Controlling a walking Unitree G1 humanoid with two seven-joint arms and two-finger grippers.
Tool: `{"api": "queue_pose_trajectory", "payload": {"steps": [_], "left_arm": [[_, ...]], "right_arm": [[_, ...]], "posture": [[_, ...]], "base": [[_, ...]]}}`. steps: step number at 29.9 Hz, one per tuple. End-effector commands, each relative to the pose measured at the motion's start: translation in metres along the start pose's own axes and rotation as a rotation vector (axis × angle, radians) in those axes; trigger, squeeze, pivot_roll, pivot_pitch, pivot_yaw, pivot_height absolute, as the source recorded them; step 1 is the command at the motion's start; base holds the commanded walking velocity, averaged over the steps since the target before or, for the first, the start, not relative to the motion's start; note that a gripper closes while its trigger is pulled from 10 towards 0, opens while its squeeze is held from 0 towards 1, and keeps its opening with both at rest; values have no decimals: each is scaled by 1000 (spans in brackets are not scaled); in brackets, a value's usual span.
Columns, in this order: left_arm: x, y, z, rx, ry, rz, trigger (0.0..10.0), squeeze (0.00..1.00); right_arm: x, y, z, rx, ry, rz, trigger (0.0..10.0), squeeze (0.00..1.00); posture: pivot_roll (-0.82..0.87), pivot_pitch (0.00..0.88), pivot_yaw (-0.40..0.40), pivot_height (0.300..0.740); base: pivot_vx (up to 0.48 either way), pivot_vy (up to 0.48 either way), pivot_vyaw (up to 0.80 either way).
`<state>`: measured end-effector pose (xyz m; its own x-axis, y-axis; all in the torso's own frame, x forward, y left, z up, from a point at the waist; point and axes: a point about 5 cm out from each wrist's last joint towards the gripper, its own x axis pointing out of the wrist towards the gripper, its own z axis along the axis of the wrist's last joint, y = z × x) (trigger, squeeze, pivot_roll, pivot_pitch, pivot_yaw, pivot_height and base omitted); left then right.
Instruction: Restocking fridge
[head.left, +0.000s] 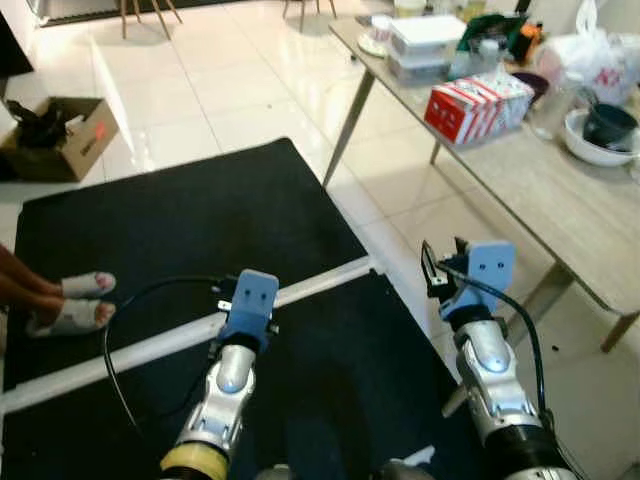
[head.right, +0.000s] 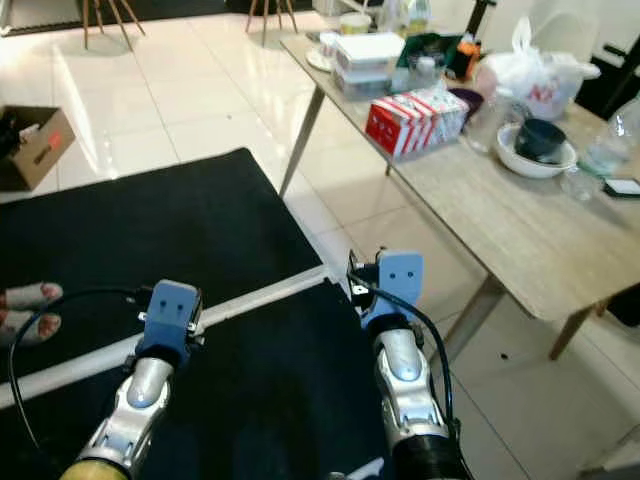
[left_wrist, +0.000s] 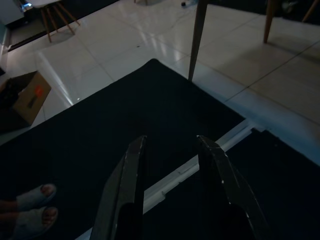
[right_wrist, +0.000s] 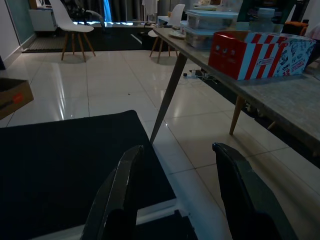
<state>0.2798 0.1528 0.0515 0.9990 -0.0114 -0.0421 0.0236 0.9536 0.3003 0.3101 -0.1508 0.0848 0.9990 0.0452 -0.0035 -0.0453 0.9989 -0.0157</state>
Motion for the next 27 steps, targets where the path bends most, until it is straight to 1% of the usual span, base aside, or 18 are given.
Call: {"api": "queue_pose_trajectory", "payload": {"steps": [1,10,23,27], "left_arm": [[-1,-4,0,8,3,-23,10000,0],[0,-8,1,-2,3,-27,10000,0],[0,-9,2,-6,3,-22,10000,0],[0,-9,2,-6,4,-21,10000,0]], "right_arm": [[-2,-7,-4,-4,21,-20,10000,0],[-4,-9,-5,-8,24,-23,10000,0],[-3,-10,-5,3,27,-22,10000,0],[-2,-10,-5,9,30,-24,10000,0]], "posture": [[-33,71,-37,740],[-45,67,-37,740],[-38,71,-48,740],[-38,74,-48,740]], "base": [[304,0,0],[306,0,0],[308,0,0],[307,0,-605]]}}
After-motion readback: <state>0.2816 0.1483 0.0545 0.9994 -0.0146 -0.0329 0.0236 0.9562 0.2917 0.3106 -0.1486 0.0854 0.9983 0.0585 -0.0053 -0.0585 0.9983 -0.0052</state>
